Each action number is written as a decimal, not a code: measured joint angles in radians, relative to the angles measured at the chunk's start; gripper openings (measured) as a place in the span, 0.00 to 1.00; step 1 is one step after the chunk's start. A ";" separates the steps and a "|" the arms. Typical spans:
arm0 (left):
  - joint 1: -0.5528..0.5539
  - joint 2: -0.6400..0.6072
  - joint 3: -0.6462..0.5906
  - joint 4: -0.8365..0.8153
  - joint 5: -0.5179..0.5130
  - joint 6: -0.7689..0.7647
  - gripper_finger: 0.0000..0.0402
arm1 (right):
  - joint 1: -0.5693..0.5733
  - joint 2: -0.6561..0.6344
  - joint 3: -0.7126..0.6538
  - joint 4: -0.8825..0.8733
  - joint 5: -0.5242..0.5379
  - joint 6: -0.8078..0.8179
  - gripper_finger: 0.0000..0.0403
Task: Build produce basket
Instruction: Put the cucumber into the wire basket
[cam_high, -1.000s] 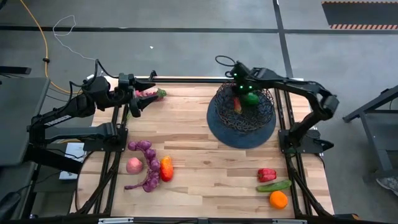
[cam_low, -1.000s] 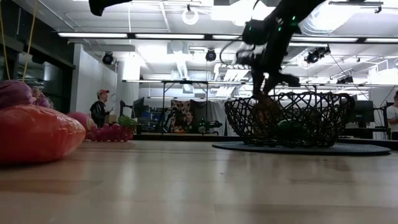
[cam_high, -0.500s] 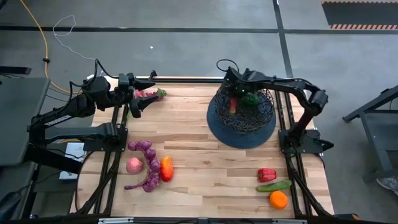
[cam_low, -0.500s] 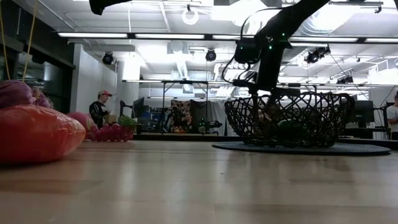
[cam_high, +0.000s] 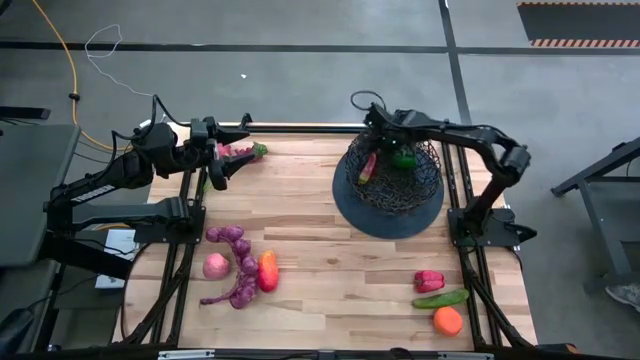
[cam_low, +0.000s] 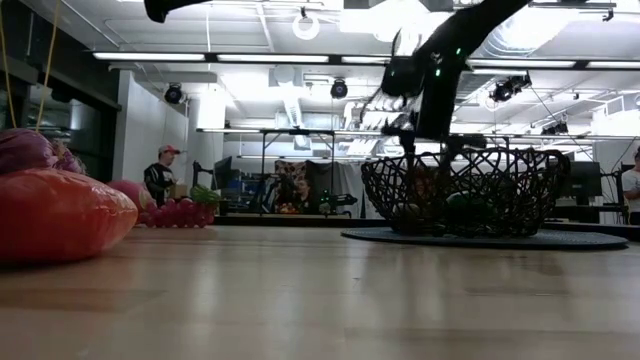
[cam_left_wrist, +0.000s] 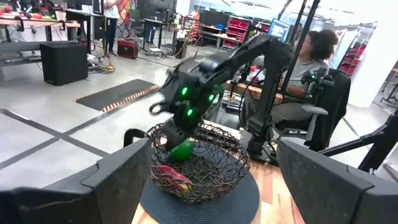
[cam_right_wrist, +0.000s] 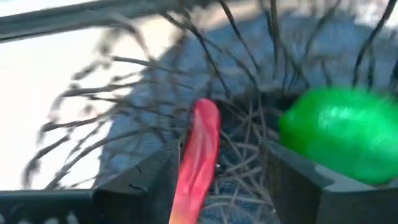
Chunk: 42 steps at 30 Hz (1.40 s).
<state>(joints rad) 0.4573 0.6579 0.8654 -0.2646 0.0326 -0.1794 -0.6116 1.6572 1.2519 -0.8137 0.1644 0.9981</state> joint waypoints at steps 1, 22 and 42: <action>0.000 0.000 0.000 0.000 0.000 0.006 0.83 | 0.005 -0.028 0.003 -0.006 0.010 -0.059 0.52; 0.000 -0.002 0.000 0.008 0.062 0.016 0.83 | 0.655 -0.494 -0.321 0.753 0.228 -0.700 0.52; 0.000 -0.002 0.000 0.007 0.041 0.024 0.83 | 0.736 -0.491 -0.044 -0.063 -0.140 -0.475 0.52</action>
<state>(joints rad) 0.4576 0.6559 0.8654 -0.2578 0.0741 -0.1555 0.1247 1.1662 1.2081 -0.8768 0.0244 0.5231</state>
